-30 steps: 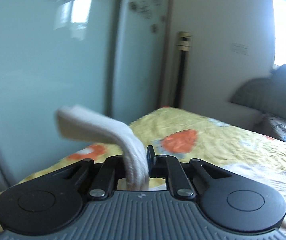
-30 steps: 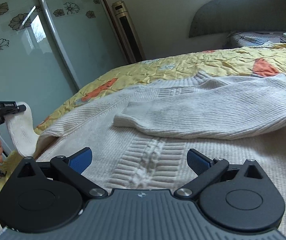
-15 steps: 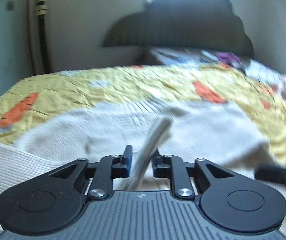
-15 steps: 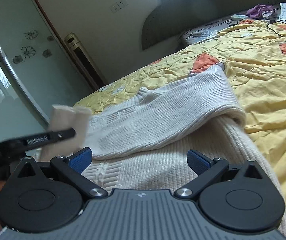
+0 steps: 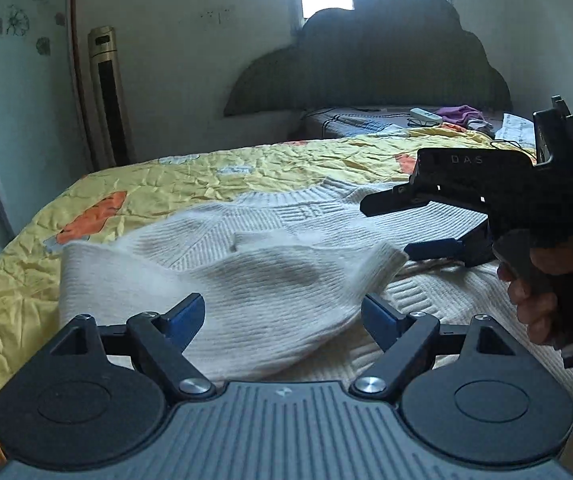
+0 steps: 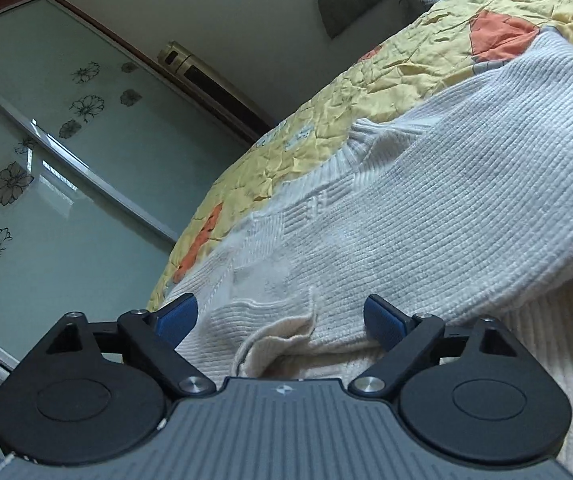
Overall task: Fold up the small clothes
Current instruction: 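Grasp the sleeve cuff with the right tool, then lift the sleeve with the right tool and carry it across the body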
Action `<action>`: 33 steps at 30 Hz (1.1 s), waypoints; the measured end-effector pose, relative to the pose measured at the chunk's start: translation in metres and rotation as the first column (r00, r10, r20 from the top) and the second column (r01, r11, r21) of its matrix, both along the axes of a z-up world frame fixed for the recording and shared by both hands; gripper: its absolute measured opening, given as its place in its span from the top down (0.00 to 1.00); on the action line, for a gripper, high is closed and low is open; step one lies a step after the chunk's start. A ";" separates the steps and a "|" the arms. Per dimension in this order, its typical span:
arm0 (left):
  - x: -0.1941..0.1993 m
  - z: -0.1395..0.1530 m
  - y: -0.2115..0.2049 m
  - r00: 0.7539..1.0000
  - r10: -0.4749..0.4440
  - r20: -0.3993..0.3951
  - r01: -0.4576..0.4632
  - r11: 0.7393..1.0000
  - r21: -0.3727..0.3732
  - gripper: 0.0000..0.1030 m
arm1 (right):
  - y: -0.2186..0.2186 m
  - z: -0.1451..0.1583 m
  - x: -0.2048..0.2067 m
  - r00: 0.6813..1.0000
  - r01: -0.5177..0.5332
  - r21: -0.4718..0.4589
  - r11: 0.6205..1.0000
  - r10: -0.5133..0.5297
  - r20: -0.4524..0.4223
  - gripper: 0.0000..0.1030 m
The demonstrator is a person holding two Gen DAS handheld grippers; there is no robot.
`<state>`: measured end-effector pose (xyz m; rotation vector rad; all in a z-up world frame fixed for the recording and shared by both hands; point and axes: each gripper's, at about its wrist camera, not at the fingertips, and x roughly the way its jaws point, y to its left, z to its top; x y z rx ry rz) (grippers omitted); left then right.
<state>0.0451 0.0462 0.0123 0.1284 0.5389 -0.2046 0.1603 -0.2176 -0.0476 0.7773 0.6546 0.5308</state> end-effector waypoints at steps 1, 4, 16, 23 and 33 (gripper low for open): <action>-0.002 -0.003 0.005 1.000 0.014 -0.012 -0.015 1.000 -0.013 0.17 | 0.004 0.000 0.003 1.000 -0.007 -0.001 1.000 0.007 -0.004 0.19; -0.001 -0.013 0.016 0.997 0.041 -0.067 -0.046 0.997 -0.069 0.16 | 0.019 0.003 0.012 0.995 -0.100 0.035 0.994 0.100 -0.006 0.27; -0.014 -0.033 0.004 0.999 0.052 -0.010 -0.052 0.999 0.005 0.16 | 0.022 0.002 -0.026 0.985 -0.163 0.109 0.980 0.169 -0.040 0.39; -0.003 -0.038 0.010 0.997 0.063 -0.049 -0.064 0.997 -0.033 0.16 | 0.046 -0.004 -0.022 0.965 -0.246 0.124 0.961 0.255 -0.060 0.40; 0.001 -0.029 -0.007 0.997 0.073 0.026 -0.077 0.979 0.188 0.16 | 0.068 0.048 -0.010 0.975 -0.177 -0.148 0.973 0.194 0.110 0.87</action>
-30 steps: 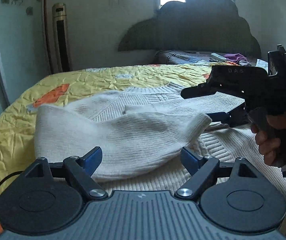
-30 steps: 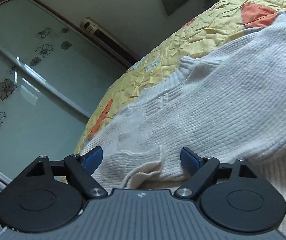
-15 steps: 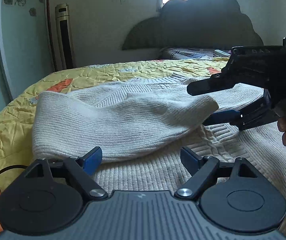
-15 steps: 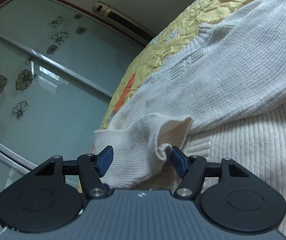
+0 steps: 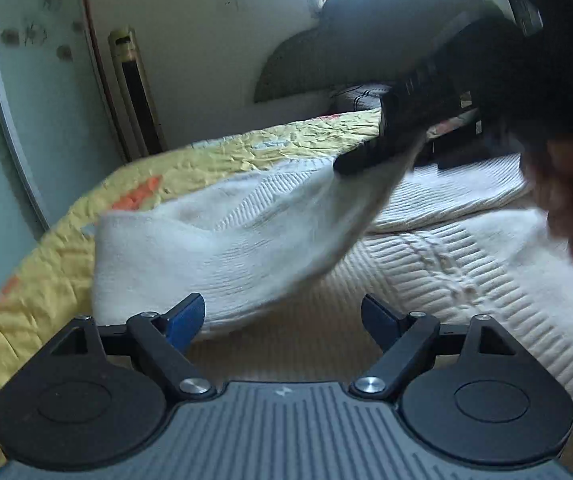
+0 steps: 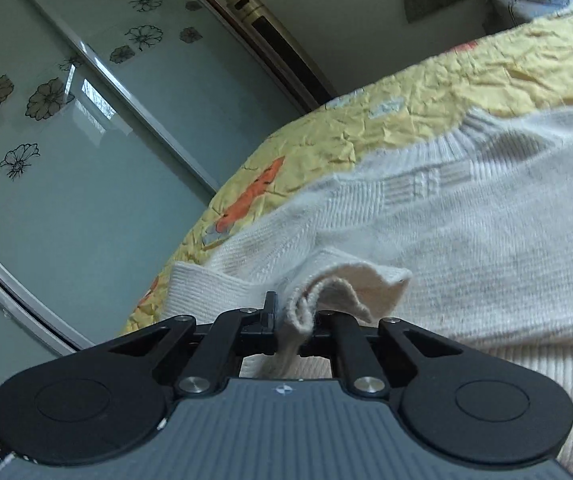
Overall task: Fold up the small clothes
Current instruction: 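Lift the sleeve with the right tool and carry it across the body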
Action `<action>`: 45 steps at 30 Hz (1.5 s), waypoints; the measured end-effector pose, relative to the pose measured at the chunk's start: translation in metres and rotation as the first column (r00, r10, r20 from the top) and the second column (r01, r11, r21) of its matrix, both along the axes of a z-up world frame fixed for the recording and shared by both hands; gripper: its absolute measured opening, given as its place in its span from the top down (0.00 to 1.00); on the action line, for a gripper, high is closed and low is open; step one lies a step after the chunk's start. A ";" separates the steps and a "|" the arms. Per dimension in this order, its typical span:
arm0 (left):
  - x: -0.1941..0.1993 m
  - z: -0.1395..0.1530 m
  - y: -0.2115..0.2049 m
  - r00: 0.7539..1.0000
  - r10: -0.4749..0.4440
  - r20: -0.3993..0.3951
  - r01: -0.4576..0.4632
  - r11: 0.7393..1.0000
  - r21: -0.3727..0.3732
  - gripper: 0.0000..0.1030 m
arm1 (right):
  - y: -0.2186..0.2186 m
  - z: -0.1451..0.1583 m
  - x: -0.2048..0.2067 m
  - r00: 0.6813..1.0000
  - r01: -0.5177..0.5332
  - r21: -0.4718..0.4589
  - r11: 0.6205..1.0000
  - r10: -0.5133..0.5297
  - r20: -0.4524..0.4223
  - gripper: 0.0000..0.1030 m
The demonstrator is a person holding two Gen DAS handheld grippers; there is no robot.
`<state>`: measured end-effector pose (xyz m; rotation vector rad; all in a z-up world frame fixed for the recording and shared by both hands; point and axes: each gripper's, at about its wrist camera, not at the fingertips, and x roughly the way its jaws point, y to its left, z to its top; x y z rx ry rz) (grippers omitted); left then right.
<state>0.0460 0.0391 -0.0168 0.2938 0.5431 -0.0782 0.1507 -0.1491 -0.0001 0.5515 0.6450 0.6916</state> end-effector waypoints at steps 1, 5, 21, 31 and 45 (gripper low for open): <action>0.002 0.001 -0.002 1.000 0.003 0.013 -0.003 0.999 0.037 0.16 | -0.002 0.008 0.003 1.000 0.005 -0.004 1.000 -0.005 0.019 0.87; 0.008 0.009 0.001 0.998 0.019 0.060 -0.023 0.997 0.074 0.16 | -0.008 0.043 0.020 0.989 0.066 -0.085 0.994 -0.054 0.134 0.87; 0.039 0.003 0.055 0.974 0.200 -0.105 -0.212 0.969 -0.129 0.15 | -0.079 0.032 0.032 0.925 0.339 -0.251 0.907 -0.273 0.263 0.87; 0.053 0.025 0.075 0.967 0.237 -0.092 -0.250 0.952 -0.174 0.15 | -0.107 -0.013 0.000 0.925 0.365 -0.232 0.902 -0.324 0.198 0.88; 0.174 0.033 0.133 0.905 0.368 -0.211 -0.411 0.884 -0.223 0.15 | -0.111 -0.008 -0.069 0.929 0.333 -0.278 0.901 -0.263 0.259 0.88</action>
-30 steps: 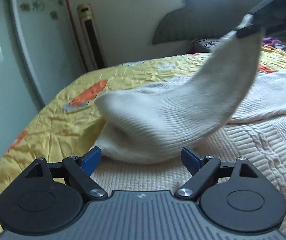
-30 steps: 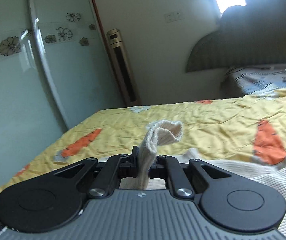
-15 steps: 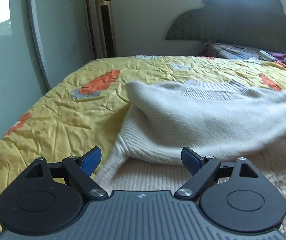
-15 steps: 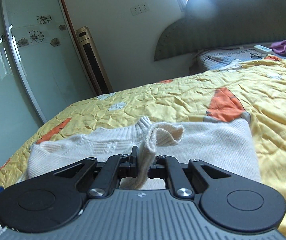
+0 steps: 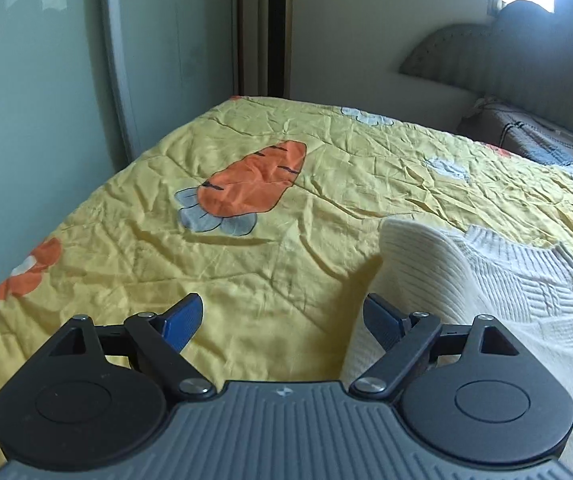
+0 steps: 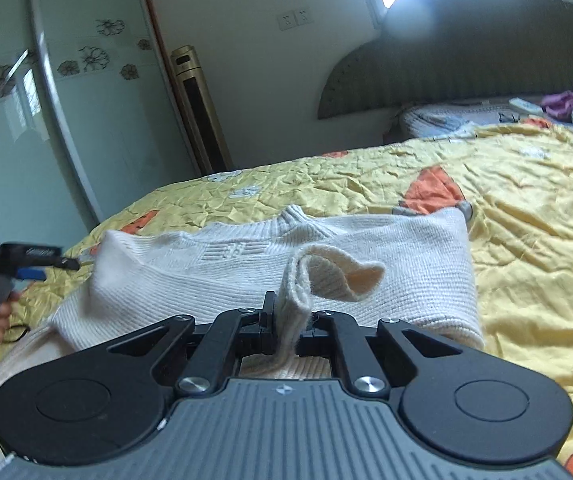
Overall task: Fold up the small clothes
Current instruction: 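Lift the sleeve with the right tool and carry it across the body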
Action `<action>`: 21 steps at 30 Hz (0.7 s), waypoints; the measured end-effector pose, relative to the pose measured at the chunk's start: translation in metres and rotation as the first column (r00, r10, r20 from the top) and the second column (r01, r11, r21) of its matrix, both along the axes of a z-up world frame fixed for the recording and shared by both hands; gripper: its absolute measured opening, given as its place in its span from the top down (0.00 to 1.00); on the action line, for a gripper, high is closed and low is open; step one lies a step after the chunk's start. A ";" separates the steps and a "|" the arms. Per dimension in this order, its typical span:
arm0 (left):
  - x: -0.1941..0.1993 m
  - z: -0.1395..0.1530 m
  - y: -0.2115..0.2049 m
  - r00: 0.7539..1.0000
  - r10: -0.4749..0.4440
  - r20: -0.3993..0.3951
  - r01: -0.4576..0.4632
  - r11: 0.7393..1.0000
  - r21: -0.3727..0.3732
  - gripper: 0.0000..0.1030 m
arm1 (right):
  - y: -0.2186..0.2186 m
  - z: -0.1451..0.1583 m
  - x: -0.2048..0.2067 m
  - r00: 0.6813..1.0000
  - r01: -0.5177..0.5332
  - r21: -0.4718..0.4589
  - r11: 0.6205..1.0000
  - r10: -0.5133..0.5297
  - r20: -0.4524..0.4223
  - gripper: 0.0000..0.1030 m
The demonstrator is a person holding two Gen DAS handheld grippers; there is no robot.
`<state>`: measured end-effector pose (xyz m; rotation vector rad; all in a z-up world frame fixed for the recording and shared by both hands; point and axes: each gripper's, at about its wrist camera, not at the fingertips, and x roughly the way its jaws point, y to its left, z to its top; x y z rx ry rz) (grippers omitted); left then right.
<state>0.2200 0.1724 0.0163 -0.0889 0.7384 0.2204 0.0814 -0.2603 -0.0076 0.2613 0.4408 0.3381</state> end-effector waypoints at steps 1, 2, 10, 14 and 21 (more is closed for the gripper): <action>0.008 -0.001 -0.002 1.000 -0.002 -0.009 0.002 1.000 0.010 0.15 | 0.001 0.005 -0.003 1.000 -0.013 -0.004 1.000 0.013 0.015 0.88; 0.015 -0.002 -0.006 1.000 -0.008 -0.013 0.009 1.000 0.024 0.15 | 0.003 0.011 -0.006 0.999 -0.027 -0.005 1.000 0.027 0.031 0.88; 0.075 -0.027 -0.044 0.996 0.004 -0.087 0.021 0.959 0.283 0.14 | 0.033 0.065 -0.033 0.950 -0.195 -0.074 0.978 0.207 0.233 0.88; 0.068 -0.020 -0.030 0.996 0.077 -0.040 -0.062 0.954 0.294 0.14 | 0.048 0.074 -0.035 0.934 -0.229 -0.130 0.965 0.255 0.250 0.88; 0.029 0.013 -0.022 0.994 0.060 0.092 -0.076 0.979 0.188 0.14 | 0.060 0.085 0.019 0.961 -0.156 -0.161 0.974 0.188 0.202 0.88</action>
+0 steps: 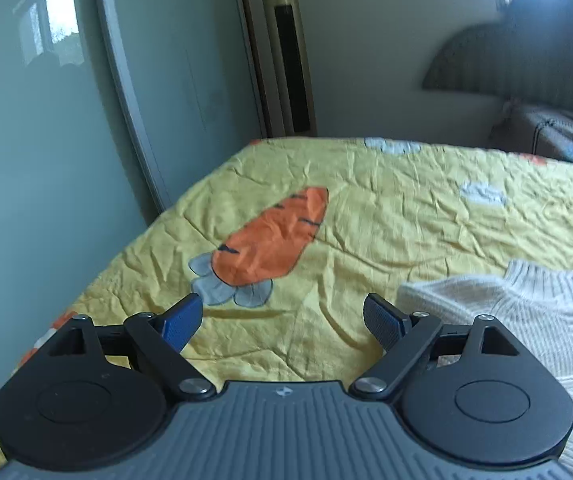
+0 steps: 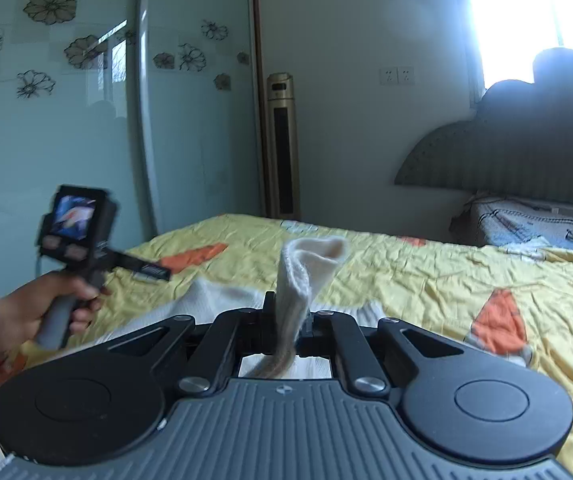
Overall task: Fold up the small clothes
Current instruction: 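Lift the sleeve with the right tool and carry it across the body, then lower the sleeve onto the cardigan body and open the right tool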
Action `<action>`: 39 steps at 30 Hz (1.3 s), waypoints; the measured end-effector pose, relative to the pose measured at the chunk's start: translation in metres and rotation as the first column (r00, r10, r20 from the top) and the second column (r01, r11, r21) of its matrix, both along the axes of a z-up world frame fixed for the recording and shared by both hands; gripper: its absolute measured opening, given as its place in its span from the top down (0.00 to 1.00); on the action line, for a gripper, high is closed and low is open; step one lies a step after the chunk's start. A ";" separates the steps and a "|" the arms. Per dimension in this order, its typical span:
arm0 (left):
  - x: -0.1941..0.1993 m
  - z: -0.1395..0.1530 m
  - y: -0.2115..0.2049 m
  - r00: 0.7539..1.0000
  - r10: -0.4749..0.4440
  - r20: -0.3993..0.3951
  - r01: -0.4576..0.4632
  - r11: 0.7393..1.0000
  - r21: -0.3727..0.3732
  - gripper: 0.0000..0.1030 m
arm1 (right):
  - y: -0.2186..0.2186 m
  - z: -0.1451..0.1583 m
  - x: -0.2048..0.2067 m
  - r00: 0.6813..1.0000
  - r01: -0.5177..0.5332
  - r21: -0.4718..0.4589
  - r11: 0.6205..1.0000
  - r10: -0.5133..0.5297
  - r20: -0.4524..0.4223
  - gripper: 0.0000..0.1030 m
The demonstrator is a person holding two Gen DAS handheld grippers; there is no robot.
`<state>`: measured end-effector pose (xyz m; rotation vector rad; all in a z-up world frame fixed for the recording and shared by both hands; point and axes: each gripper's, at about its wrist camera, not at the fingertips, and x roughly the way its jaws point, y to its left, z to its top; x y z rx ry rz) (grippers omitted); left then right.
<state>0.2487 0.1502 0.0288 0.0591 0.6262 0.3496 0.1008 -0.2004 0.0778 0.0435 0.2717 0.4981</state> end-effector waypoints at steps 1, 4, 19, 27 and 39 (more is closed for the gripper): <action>-0.003 0.004 -0.001 1.000 -0.003 0.017 0.003 1.000 -0.003 0.14 | 0.002 0.006 0.005 1.000 0.009 0.001 1.000 -0.009 0.021 0.88; -0.013 0.012 -0.005 0.997 -0.018 0.073 0.018 1.000 -0.004 0.14 | 0.004 0.026 -0.006 0.983 -0.050 0.029 0.998 0.044 0.177 0.88; -0.072 -0.015 -0.045 0.987 -0.158 -0.010 0.159 0.986 0.058 0.11 | -0.098 -0.117 0.007 0.888 0.224 0.266 0.938 -0.084 -0.451 0.72; -0.105 -0.012 -0.073 0.972 -0.237 0.000 0.237 0.971 0.037 0.11 | -0.097 -0.120 0.002 0.899 0.214 0.314 0.925 -0.061 -0.435 0.89; -0.119 -0.016 -0.079 0.974 -0.226 -0.023 0.227 0.972 0.067 0.10 | -0.107 -0.110 0.010 0.871 0.282 0.204 0.937 -0.161 -0.464 0.80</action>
